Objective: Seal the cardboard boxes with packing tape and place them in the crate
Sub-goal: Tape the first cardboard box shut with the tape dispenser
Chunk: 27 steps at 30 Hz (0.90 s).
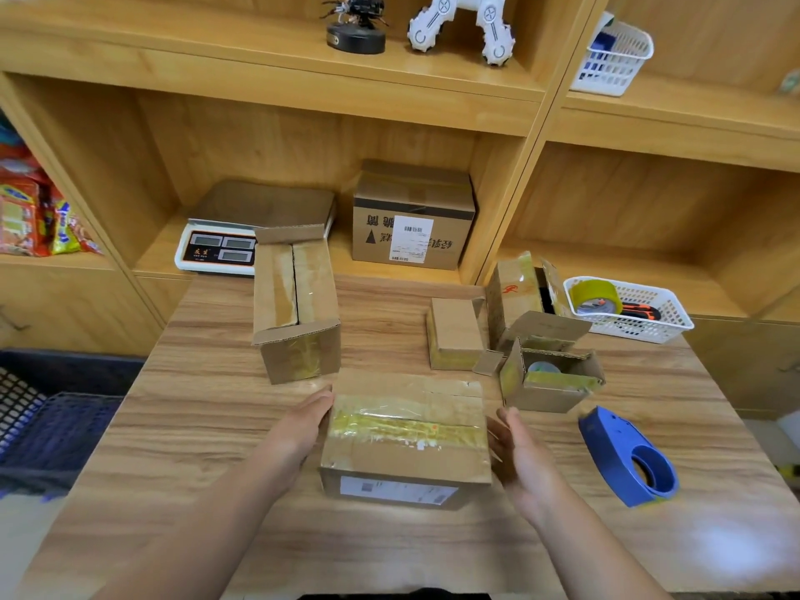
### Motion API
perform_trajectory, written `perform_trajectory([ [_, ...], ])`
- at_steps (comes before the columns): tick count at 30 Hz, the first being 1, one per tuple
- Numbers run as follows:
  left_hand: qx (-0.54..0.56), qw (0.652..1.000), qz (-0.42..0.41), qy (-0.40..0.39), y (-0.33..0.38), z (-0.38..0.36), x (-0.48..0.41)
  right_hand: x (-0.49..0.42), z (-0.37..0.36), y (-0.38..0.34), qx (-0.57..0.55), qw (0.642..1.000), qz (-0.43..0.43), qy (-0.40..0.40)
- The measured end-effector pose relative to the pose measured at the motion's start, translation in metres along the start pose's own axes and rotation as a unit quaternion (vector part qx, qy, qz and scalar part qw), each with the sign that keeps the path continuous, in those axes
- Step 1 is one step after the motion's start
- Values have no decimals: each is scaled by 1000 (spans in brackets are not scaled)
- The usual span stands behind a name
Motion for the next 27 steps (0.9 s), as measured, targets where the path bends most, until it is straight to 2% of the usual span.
perform_trajectory([
  [3, -52, 998, -41, -24, -10, 13, 8, 4, 17, 7, -3, 999, 24, -25],
  [6, -141, 983, -72, -95, -25, 18, 23, 13, 23, 17, 2, 998, 0, -70],
  [8, -208, 969, -85, -102, -32, 18, 26, 14, 27, 27, 24, 994, -12, -109],
  [11, -289, 950, -116, -25, -37, 17, 22, 20, 22, 38, 90, 985, -7, -147],
  [15, -287, 948, -139, 18, -37, 14, 21, 27, 12, 35, 202, 965, 31, -162],
  [18, -254, 951, -147, 97, -29, 12, 20, 28, 7, 20, 240, 950, 78, -181],
  [21, -292, 921, -157, 205, -14, 10, 22, 27, -3, 10, 253, 945, 128, -165],
  [23, -322, 899, -161, 250, -6, 8, 23, 26, -10, 7, 293, 931, 162, -144],
  [27, -354, 886, -135, 268, -5, 6, 19, 19, -11, 13, 390, 892, 198, -110],
])
Point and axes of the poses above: each hand's wrist, its own x-axis away from the middle knuckle, its own z-axis out of the back of the hand, y = z × x, the point moved 2 cm from there along -x, towards the middle knuckle, and after that the axes turned 12 degrees about z, right-handed, at the moved point
